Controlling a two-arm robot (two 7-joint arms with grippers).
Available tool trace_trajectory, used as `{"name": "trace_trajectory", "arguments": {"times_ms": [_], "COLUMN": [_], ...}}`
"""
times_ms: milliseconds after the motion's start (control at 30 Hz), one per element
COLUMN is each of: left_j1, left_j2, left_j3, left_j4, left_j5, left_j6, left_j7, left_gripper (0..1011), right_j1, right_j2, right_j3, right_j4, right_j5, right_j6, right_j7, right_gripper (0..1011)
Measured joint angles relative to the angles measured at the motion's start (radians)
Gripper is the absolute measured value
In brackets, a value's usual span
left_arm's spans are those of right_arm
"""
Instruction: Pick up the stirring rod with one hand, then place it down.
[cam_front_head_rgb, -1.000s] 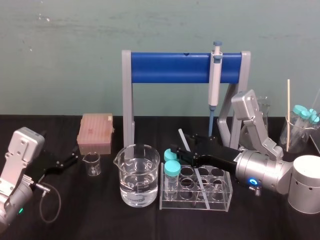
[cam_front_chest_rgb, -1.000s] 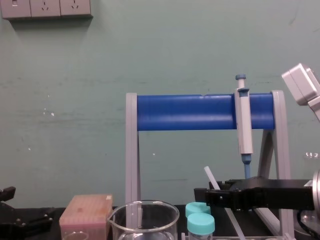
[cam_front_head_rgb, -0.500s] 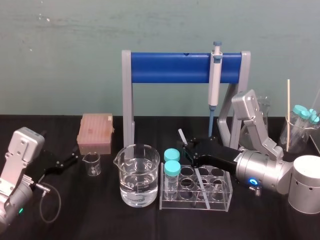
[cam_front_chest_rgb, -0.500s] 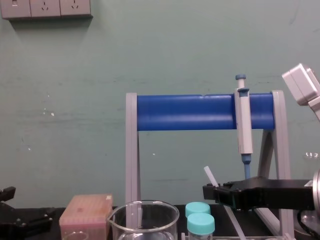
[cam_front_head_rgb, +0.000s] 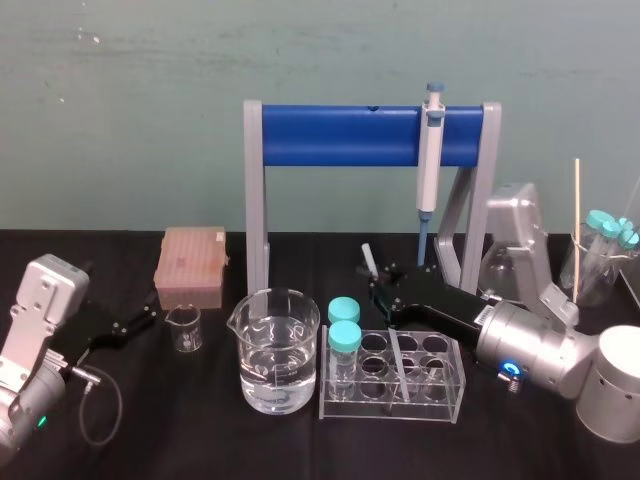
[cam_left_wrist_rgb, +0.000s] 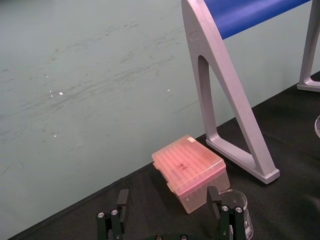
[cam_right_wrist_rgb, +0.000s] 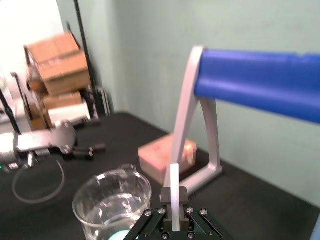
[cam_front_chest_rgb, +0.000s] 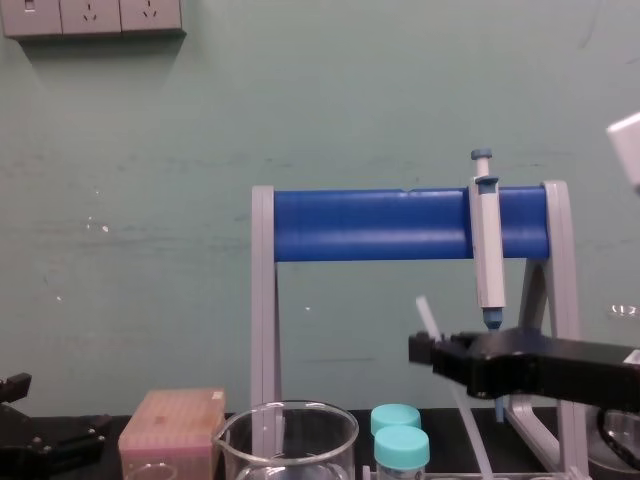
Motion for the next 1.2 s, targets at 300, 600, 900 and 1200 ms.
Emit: {"name": "trace_trajectory", "arguments": {"times_ms": [300, 600, 900, 1200], "left_j1": [0.0, 0.0, 0.0, 0.0], "left_j2": [0.0, 0.0, 0.0, 0.0], "left_j3": [0.0, 0.0, 0.0, 0.0], "left_j4": [0.0, 0.0, 0.0, 0.0], "left_j5": [0.0, 0.0, 0.0, 0.0], "left_j6": [0.0, 0.0, 0.0, 0.0], "left_j7": [0.0, 0.0, 0.0, 0.0], "left_gripper": [1000, 1000, 1000, 1000], "right_j1": [-0.095, -0.133, -0.124, -0.131], "right_j2": [0.01, 0.004, -0.022, -0.025], "right_j3": [0.053, 0.132, 0.225, 0.271], "right_j4": [-0.061, -0.111, -0.166, -0.193], "right_j5": [0.022, -0.003, 0.022, 0.018], "right_j6": [-0.141, -0.264, -0.313, -0.293], "right_j7": [0.025, -0.006, -0.036, -0.054], "right_gripper": [69, 69, 69, 69]}}
